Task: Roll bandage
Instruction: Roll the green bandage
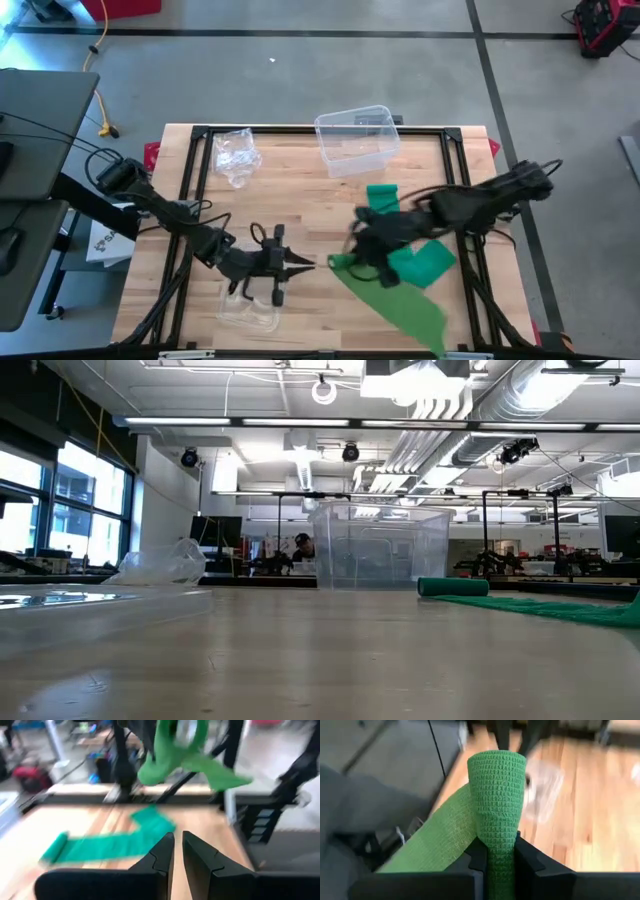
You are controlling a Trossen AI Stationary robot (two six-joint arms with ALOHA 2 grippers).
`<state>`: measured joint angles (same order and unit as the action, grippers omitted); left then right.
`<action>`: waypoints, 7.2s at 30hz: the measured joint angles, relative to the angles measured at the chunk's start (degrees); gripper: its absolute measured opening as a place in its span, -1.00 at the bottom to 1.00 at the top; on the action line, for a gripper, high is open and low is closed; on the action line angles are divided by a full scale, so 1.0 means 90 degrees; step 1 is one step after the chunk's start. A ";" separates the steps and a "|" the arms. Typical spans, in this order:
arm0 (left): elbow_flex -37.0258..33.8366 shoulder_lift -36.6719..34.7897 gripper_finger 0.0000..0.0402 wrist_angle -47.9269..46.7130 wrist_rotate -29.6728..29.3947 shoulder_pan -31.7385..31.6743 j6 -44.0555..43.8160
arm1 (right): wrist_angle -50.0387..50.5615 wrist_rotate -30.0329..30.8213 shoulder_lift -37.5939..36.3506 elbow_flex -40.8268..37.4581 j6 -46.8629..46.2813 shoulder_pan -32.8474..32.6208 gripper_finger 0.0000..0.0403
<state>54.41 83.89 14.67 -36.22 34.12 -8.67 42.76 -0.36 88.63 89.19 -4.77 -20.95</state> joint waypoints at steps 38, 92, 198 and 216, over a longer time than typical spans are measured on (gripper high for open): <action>-0.0010 -0.0125 -0.84 -0.2300 -0.0645 -0.0027 -0.1457 | 0.0208 -0.1635 0.2137 -0.0150 0.1645 0.1449 -0.84; -0.0029 -0.0106 -0.84 -0.5583 -0.1706 0.0327 -0.5629 | -0.3854 -0.0627 0.3086 -0.1488 0.2195 0.2723 0.15; -0.0029 0.1205 -1.00 -0.0540 0.2814 -0.1763 -0.0922 | -0.4523 0.1821 0.1546 -0.4697 -0.3306 -0.1889 -0.65; -0.0029 0.2980 -1.00 0.1085 0.3051 -0.2229 -0.1467 | -0.4591 0.1593 0.1546 -0.4697 -0.3257 -0.1170 -0.65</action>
<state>54.15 110.71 24.43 -8.76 14.06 -21.88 1.44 13.98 102.54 46.92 -34.09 -31.48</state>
